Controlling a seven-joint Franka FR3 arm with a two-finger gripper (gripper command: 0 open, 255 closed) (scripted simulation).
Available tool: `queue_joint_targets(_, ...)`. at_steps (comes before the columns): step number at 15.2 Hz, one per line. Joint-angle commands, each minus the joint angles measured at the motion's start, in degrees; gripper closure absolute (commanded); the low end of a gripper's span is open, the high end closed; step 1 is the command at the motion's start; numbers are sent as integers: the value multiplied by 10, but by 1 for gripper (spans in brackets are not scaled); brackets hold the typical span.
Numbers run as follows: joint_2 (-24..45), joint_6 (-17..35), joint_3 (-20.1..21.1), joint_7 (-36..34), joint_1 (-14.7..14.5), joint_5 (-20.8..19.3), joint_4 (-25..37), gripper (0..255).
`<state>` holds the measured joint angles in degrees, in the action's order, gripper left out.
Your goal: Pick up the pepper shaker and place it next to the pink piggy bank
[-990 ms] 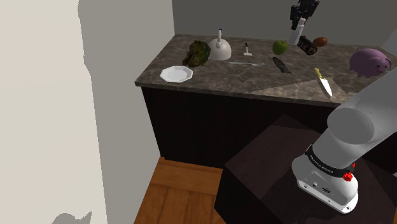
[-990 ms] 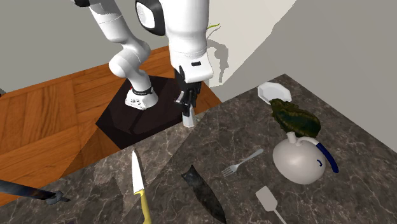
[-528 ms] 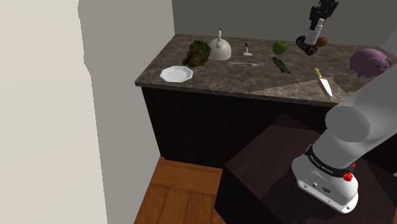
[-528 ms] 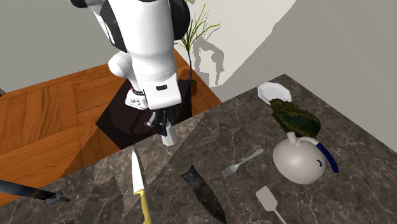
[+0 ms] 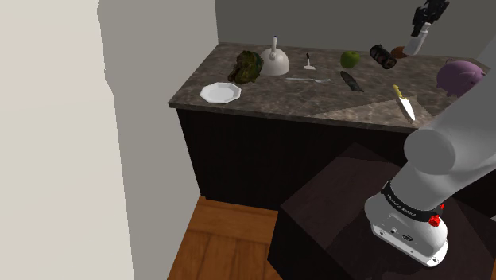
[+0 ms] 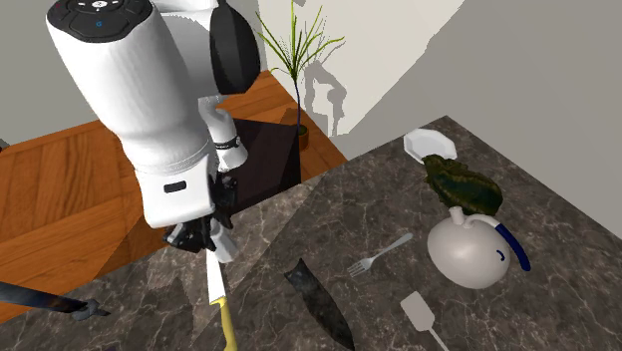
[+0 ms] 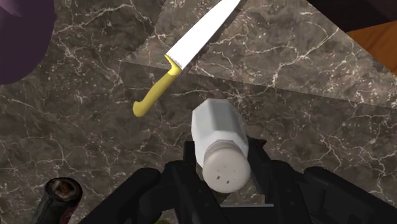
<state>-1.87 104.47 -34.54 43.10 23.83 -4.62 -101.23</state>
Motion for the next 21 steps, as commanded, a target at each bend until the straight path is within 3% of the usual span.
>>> queue_joint_targets(1,25,-4,-18,39,16,18,27,255)
queue_joint_targets(9,162,-34,-64,184,112,121,166,255)
queue_joint_targets(13,245,-68,-66,246,188,181,267,255)
queue_joint_targets(17,340,-121,-53,290,285,238,408,255)
queue_joint_targets(21,329,-82,-54,292,269,232,356,255)
